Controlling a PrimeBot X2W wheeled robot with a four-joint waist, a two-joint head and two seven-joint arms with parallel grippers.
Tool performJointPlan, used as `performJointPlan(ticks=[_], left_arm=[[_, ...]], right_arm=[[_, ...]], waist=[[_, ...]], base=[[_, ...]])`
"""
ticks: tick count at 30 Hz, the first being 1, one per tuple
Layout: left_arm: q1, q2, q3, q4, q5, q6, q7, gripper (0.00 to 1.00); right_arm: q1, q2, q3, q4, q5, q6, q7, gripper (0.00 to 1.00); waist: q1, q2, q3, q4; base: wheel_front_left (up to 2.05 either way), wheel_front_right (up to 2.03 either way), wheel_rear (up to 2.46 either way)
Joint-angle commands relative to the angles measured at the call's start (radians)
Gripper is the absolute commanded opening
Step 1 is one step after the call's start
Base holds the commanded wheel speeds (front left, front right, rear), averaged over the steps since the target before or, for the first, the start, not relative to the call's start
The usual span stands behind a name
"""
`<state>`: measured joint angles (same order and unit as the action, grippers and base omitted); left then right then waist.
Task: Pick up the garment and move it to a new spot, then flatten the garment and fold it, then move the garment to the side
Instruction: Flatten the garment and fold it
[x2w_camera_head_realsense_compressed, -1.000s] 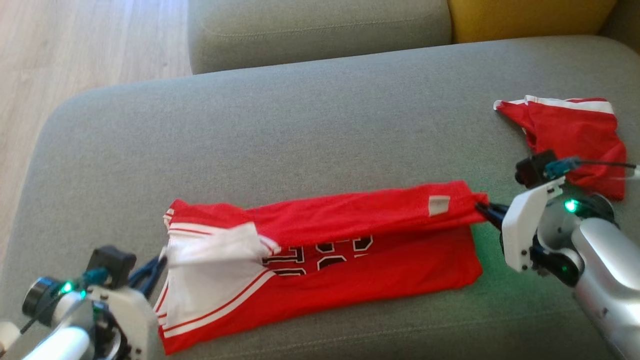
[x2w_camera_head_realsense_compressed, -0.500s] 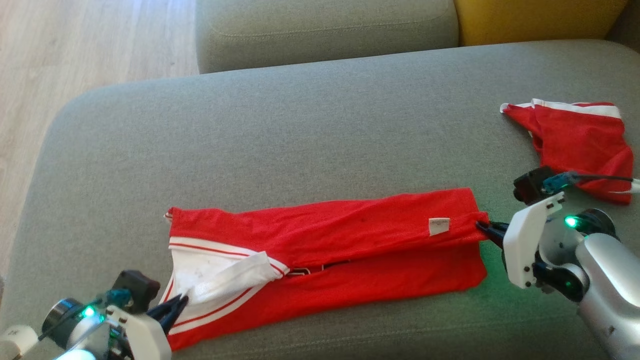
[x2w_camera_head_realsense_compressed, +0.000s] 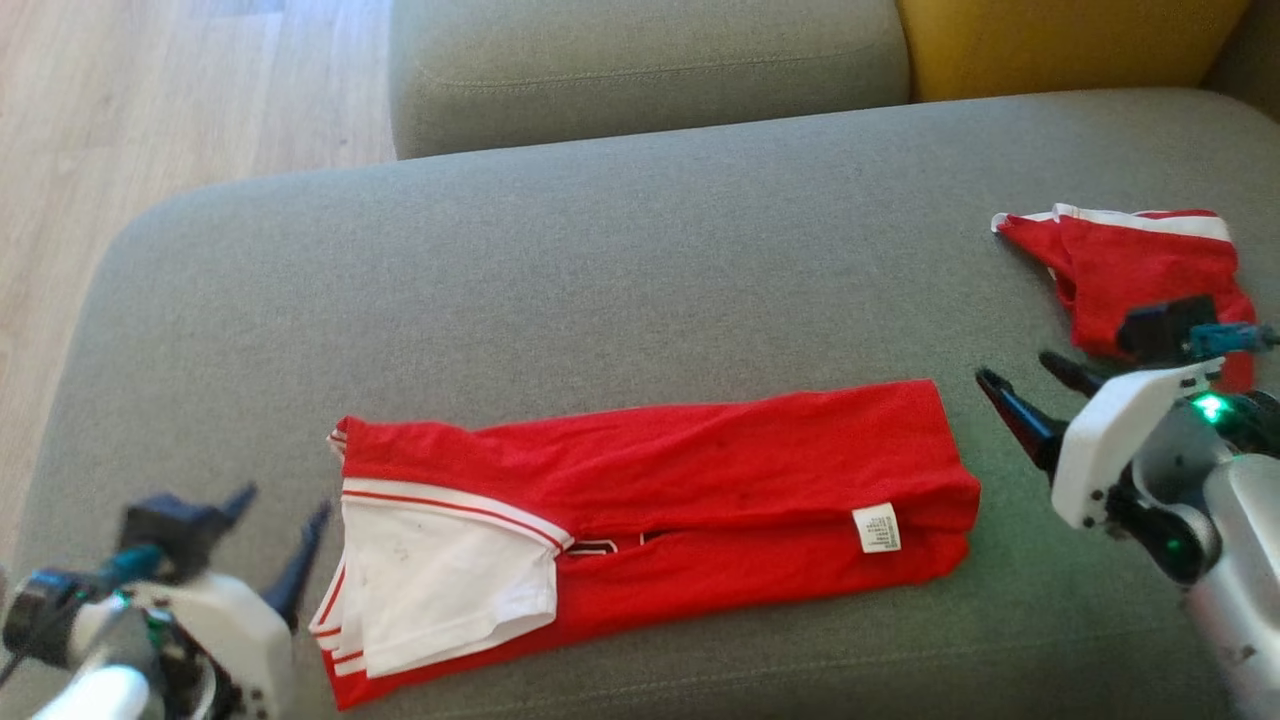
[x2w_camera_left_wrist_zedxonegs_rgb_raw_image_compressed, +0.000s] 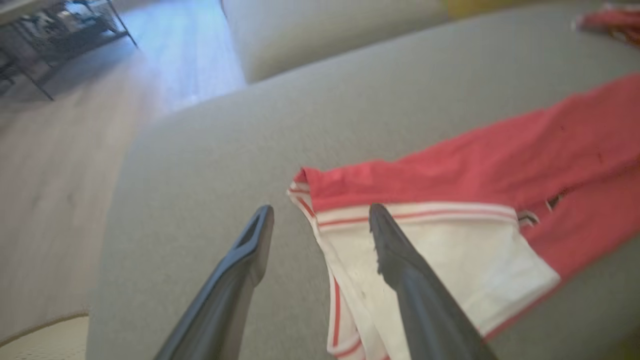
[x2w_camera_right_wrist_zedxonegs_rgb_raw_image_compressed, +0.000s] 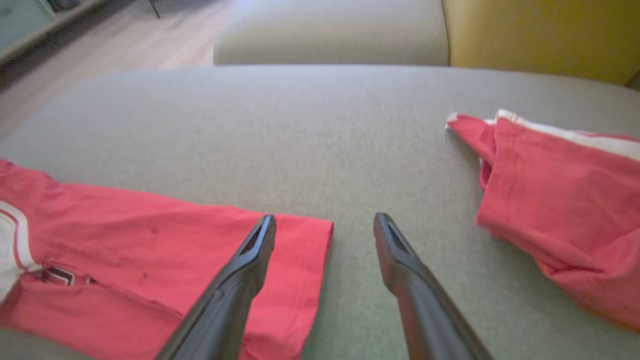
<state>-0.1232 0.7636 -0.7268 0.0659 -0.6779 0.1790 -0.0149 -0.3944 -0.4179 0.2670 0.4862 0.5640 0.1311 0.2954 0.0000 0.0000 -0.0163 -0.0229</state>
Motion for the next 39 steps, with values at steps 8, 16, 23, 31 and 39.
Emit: performJointPlan(ticks=[8,16,23,31,39], left_arm=[[0.007,-0.115,0.265,-0.038,-0.101,0.156,-0.231,1.00],[0.137,-0.326,0.490,-0.125,0.061,0.156,-0.246,1.00],[0.235,-0.505,0.613,-0.129,0.267,0.025,-0.247,1.00],[0.263,-0.657,0.738,-0.089,0.395,-0.131,-0.247,1.00],[0.251,-0.695,0.791,-0.049,0.461,-0.213,-0.247,1.00]], right_arm=[[0.059,0.156,-0.128,-0.159,-0.159,0.000,-0.265,1.00],[0.181,0.318,-0.231,-0.260,-0.302,0.000,-0.442,1.00],[0.269,0.363,-0.269,-0.268,-0.366,0.000,-0.496,1.00],[0.288,0.367,-0.251,-0.233,-0.347,0.000,-0.523,1.00],[0.275,0.368,-0.281,-0.136,-0.246,0.000,-0.517,1.00]], waist=[[0.0000,0.0000,-0.019,-0.010],[0.0000,0.0000,-0.024,-0.020],[0.0000,0.0000,-0.018,-0.021],[0.0000,0.0000,-0.012,-0.017],[0.0000,0.0000,-0.008,-0.007]], base=[[0.00,0.00,0.00],[0.00,0.00,0.00],[0.00,0.00,0.00],[0.00,0.00,0.00],[0.00,0.00,0.00]])
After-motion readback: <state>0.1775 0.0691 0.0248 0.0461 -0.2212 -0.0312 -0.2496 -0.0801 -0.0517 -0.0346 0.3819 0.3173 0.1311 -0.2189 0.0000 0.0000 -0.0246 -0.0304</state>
